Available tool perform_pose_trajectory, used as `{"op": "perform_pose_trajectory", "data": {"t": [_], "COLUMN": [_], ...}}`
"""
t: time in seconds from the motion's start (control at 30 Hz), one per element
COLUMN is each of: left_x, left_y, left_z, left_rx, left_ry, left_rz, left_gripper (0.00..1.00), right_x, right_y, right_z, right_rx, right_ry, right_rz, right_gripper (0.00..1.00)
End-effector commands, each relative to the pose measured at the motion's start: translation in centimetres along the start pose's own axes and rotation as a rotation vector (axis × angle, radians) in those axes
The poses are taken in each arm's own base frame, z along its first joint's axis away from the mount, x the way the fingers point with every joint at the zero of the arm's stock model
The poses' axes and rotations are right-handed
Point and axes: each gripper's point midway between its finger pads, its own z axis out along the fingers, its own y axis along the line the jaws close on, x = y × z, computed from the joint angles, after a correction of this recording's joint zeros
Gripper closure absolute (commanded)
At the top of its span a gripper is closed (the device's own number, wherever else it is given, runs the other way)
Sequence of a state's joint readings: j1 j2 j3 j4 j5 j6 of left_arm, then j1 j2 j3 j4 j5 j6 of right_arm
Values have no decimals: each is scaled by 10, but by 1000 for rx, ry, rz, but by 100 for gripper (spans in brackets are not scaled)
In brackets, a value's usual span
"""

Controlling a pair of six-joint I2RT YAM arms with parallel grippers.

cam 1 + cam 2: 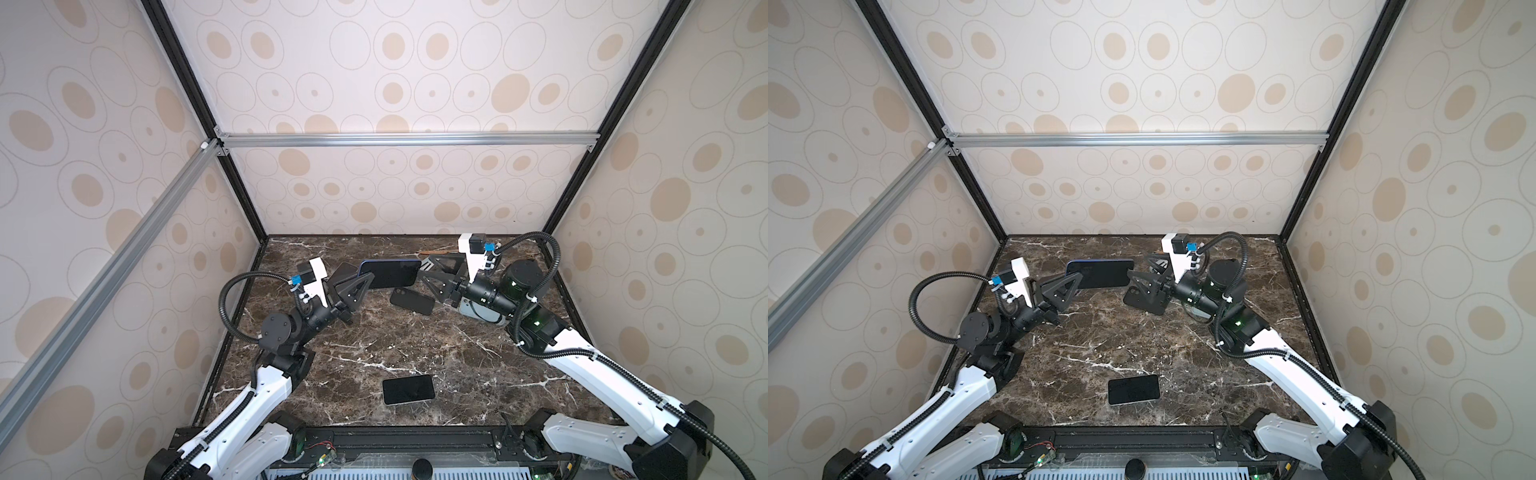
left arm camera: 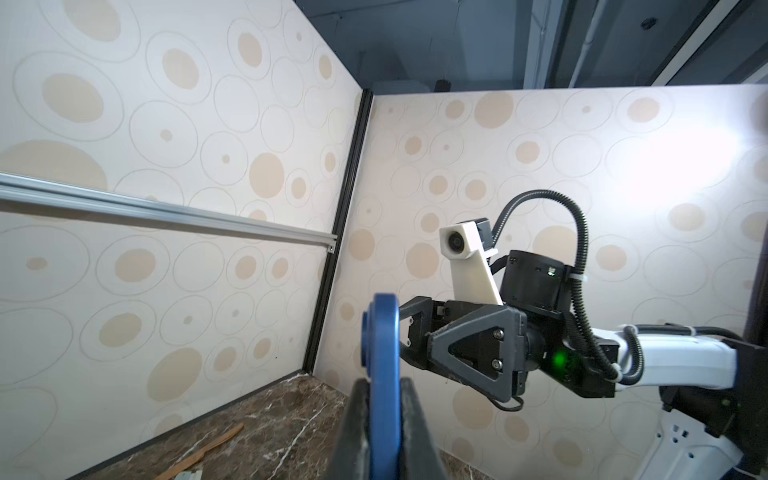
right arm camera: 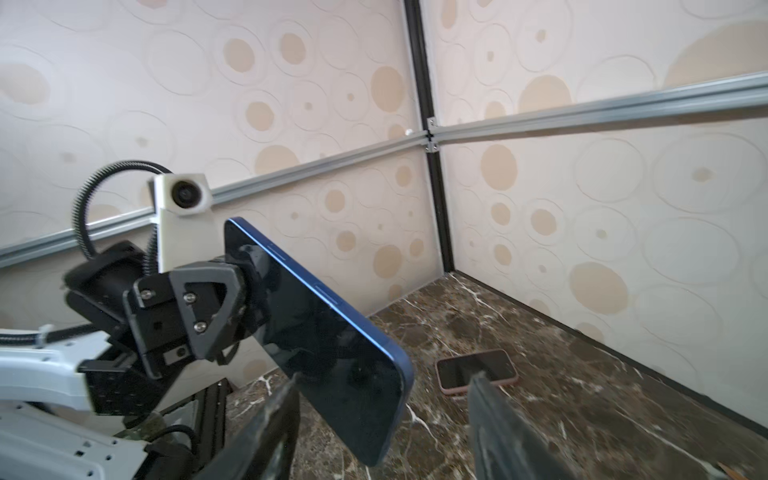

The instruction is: Put the phone into the phone case

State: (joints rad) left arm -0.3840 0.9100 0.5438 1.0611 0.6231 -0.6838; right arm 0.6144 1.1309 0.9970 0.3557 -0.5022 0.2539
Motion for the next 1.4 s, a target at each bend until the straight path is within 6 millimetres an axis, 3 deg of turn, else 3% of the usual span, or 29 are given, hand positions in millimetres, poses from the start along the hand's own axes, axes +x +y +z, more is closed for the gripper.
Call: {"op": "perform_pose_trajectory", "data": {"t": [0.0,0.27,0.6,0.8,1.27,1.37], "left_x": [-60,-65,-62,-61,-66,-66], "left_y": [-44,-51,-59,-57,-63,-63], "left_z": [-15,-22,-26,-27,-34,-35], "left_rx": [192,307,364,366,359,359], "left_ry": [-236,-271,-270,-277,-307,-310], "left_rz": [7,-56,-48,-60,-13,-9], "left_gripper": [100,100,100,100,100,100], "right_x": [-31,-35,-43,-45,-29,-28], "right_y": [32,53,84,101,104,106], "right_z": [1,13,14,14,17,18], "right_rx": [-183,-363,-503,-564,-570,-581], "right_ry": [-82,-38,-25,-20,16,18], "right_rz": [-21,46,41,27,43,47], "right_gripper": [36,42,56,56,52,41]}}
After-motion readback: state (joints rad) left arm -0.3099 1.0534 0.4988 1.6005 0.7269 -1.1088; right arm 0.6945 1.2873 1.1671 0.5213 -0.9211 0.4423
